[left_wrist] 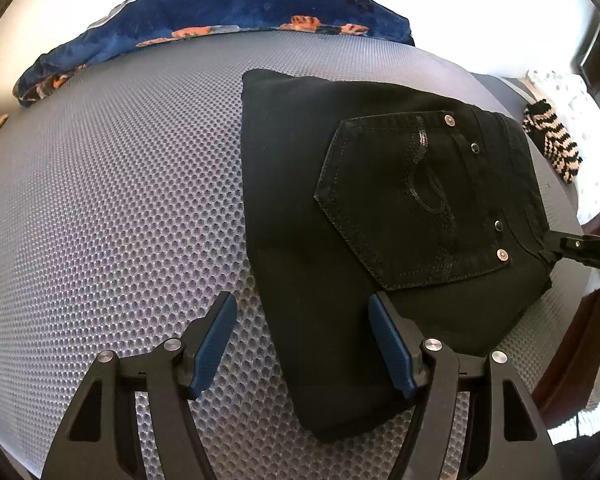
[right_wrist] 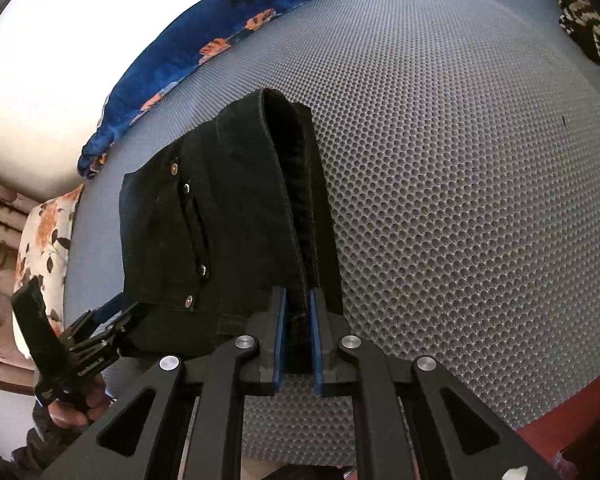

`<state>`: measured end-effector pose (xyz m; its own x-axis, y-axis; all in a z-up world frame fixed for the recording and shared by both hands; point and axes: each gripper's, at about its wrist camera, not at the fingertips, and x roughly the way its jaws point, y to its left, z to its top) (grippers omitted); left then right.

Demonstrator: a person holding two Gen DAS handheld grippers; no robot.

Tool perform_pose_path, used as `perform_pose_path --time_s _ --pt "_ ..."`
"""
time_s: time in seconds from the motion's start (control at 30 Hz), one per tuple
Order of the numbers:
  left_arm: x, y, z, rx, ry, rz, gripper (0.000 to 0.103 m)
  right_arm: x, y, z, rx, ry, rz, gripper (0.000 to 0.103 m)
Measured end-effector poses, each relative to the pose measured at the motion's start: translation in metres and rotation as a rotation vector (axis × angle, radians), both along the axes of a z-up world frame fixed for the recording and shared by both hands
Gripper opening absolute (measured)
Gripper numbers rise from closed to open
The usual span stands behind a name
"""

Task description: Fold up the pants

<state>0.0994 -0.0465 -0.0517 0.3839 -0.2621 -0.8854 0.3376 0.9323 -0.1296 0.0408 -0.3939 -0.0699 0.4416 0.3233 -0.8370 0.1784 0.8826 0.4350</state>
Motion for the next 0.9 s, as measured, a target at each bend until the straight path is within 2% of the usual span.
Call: perform_pose_path --time_s 0.37,0.5,0.6,0.67,0.8,0.9 --pt "-0.004 -0.004 -0.002 0.039 -0.034 0.0 0.072 0.008 -0.008 -0.001 0.03 0.01 -0.021 0.018" --pt "-0.007 -0.003 0.004 0.032 -0.056 -0.006 0.072 0.013 -0.01 0.001 0.02 0.015 -0.019 0.026" --pt "-0.007 -0.003 0.009 0.039 -0.068 -0.017 0.072 0.018 -0.013 0.004 0.021 0.02 -0.016 0.036" --pt "-0.005 -0.001 0.013 0.029 -0.07 -0.014 0.072 0.023 -0.014 0.006 0.021 0.018 -0.002 0.038" --pt "0.0 0.007 0.02 -0.036 -0.057 0.003 0.072 0.031 -0.011 0.01 0.005 0.008 0.03 0.054" --pt "0.005 0.014 0.022 -0.1 -0.019 0.018 0.072 0.036 -0.012 0.009 0.004 0.008 0.06 0.055"
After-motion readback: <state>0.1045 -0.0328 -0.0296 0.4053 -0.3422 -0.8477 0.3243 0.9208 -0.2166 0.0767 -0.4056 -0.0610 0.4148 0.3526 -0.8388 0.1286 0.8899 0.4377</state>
